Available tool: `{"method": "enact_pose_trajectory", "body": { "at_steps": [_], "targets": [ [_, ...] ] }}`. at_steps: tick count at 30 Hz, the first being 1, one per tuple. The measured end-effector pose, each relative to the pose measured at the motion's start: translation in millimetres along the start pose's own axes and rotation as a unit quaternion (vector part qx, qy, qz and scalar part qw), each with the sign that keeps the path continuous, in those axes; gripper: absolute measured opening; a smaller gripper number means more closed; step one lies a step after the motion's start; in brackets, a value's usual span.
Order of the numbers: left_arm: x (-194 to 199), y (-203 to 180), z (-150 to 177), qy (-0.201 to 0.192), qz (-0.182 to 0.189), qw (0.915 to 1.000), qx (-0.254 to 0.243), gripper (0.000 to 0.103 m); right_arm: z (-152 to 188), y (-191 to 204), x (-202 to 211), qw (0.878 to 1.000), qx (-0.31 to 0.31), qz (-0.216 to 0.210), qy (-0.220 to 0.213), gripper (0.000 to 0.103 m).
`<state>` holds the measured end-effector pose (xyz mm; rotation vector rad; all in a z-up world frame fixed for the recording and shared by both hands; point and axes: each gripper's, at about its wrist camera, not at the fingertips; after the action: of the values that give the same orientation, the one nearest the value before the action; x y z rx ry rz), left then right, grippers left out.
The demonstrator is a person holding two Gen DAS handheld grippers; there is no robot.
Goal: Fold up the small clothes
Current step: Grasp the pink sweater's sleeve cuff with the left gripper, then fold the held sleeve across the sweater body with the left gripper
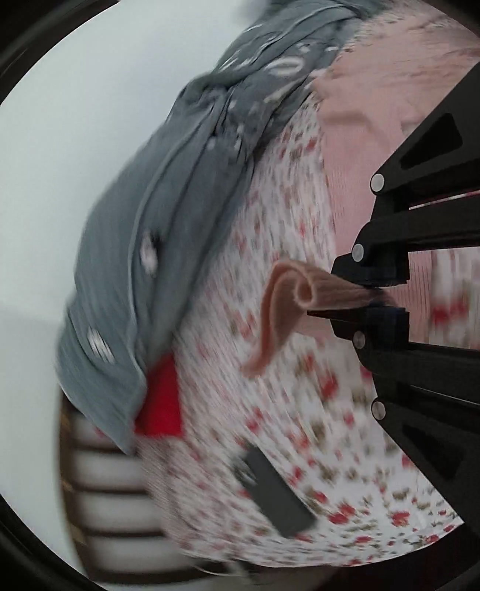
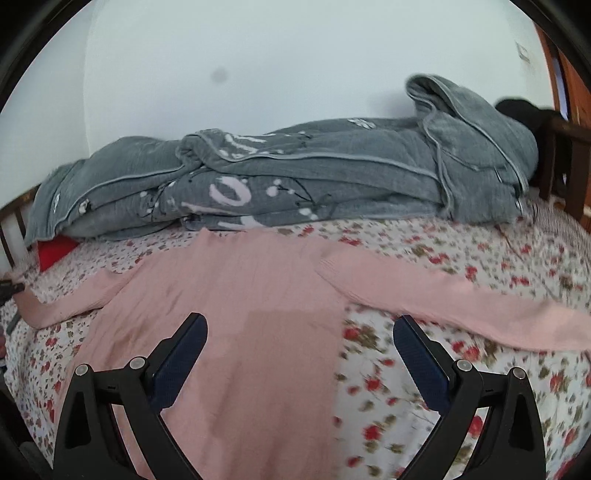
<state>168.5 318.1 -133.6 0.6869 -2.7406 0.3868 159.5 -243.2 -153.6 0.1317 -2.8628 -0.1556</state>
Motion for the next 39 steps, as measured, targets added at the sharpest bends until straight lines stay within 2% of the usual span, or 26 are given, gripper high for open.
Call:
{"method": "enact_pose_trajectory", "body": {
  "at_steps": [3, 6, 12, 16, 20, 23, 25, 28, 31, 39],
  "targets": [
    [16, -69, -2, -0.024, 0.02, 0.9988, -0.038, 0.008, 1, -21, 6, 1.0, -0.007, 0.01, -0.004, 0.1],
    [31, -130, 7, -0.036, 0.049, 0.9967, -0.054, 0.008, -4, -44, 16, 0.999, -0.042, 0.01, -0.016, 0.1],
    [51, -254, 44, -0.007, 0.123, 0.9878, -0.094, 0.008, -10, -88, 31, 0.995, -0.085, 0.03, -0.037, 0.1],
    [64, -338, 81, 0.021, 0.176, 0.976, -0.126, 0.008, -10, -116, 36, 0.989, -0.14, 0.012, -0.039, 0.1],
    [68, -401, 133, 0.066, 0.211, 0.961, -0.166, 0.008, -4, -140, 37, 0.982, -0.184, 0.018, -0.03, 0.1],
    [66, -421, 171, 0.097, 0.231, 0.9494, -0.189, 0.008, 0, -153, 37, 0.974, -0.225, 0.006, -0.021, 0.1],
    [57, -425, 197, 0.131, 0.23, 0.9411, -0.209, 0.008, 2, -158, 39, 0.969, -0.246, 0.002, -0.021, 0.1],
    [58, -413, 188, 0.128, 0.249, 0.9441, -0.174, 0.008, 2, -159, 40, 0.968, -0.249, 0.008, -0.027, 0.1],
    [58, -405, 190, 0.139, 0.261, 0.9438, -0.148, 0.01, 3, -151, 32, 0.97, -0.245, 0.0, -0.013, 0.1],
    [58, -402, 190, 0.136, 0.261, 0.9453, -0.141, 0.01, 18, -119, 13, 0.979, -0.199, -0.001, 0.043, 0.1]
  ]
}}
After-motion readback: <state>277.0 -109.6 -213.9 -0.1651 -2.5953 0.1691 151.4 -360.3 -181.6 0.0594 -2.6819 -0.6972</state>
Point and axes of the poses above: each gripper's, at about its wrist camera, not at the fingertips, and x roughly against the way its jaws point, y to its left, z to its underside, and after that the axes turned 15 degrees about -y, right-handed
